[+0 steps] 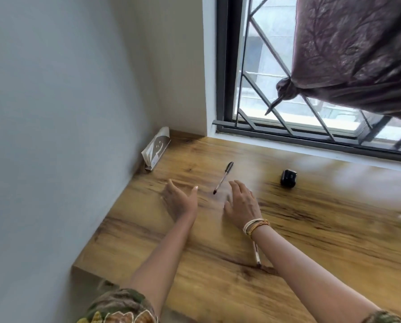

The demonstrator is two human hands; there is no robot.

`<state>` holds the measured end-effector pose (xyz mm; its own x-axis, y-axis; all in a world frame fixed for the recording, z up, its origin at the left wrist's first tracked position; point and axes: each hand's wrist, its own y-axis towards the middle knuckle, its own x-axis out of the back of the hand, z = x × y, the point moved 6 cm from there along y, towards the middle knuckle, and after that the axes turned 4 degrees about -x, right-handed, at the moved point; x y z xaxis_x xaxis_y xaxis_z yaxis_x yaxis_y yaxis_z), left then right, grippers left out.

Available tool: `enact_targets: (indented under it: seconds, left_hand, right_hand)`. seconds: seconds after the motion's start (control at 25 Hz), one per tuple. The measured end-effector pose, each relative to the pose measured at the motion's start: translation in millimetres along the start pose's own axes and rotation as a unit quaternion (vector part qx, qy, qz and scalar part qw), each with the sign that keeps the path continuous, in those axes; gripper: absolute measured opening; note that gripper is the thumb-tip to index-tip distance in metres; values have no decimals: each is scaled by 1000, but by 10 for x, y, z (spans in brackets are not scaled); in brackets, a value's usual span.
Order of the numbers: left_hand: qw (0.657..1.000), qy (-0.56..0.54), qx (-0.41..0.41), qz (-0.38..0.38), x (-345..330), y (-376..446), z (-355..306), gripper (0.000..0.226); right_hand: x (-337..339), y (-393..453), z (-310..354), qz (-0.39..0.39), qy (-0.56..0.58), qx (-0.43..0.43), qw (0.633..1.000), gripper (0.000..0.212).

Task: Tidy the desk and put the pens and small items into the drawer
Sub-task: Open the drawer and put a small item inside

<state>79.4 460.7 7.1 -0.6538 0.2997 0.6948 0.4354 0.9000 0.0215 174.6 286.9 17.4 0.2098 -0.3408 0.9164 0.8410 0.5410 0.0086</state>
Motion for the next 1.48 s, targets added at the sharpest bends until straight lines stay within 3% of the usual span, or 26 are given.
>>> enact_targets:
  seconds: [0.24,0.68,0.8,0.96,1.04,1.12,1.16,1.2,1.24,1.28,1.32,1.36,1.4,1.48]
  left_hand:
    - [984,69,-137,95,-226,-1104,-255,82]
    - [936,115,-307,127,-370,-3136,-486,61]
    - [907,121,-361,179,-477,-3515,-556,59]
    - [886,148,-362,249,-658,-4019,-401,62]
    - [870,189,-381,247,-675,-4259,-283,63]
    - [843,210,-421,260,-661,-4459,-191,64]
    - [827,221,-446,262,-653,-4526,-147,63]
    - [815,231,-465,256,-642,-4553,-119,62]
    - [809,239,-476,249,-631,-4560,-97,61]
    - [807,242,-480,244,-630,-4554,-86,61]
    - [808,243,-480,239,-635,-4545,-83,61]
    - [808,244,-481,236,-652,-4548,-66,61]
    - [807,245,-484,231,-665,-4546,-56,60]
    - [805,241,-495,221,-690,-4545,-36,60]
  right_hand:
    - [314,-818,-613,16,0,-21,1000,62]
    - [765,-2343,-1591,11,-21,-35,999,57]
    - [882,-2677,-1680,-47,20,-40,998,43]
    - [875,-3388,-1832,-163,106,-63,979,27]
    - [746,-3817,-1941,-191,121,-73,971,22]
    - [493,-4204,-2109,-189,162,-137,959,22]
    - [310,-4367,-2231,-177,222,-215,935,24]
    - [107,-4470,-2377,-160,330,-312,876,26]
    - [-112,-4538,-2498,-140,477,-409,765,24]
    - [-320,-4564,-2582,-125,604,-482,622,23]
    - [-452,-4545,-2636,-109,690,-522,489,34]
    - [-557,-4508,-2722,-101,743,-536,388,52]
    - [-608,-4468,-2838,-108,775,-536,318,68]
    - [-601,-4405,-3047,-140,815,-513,231,83]
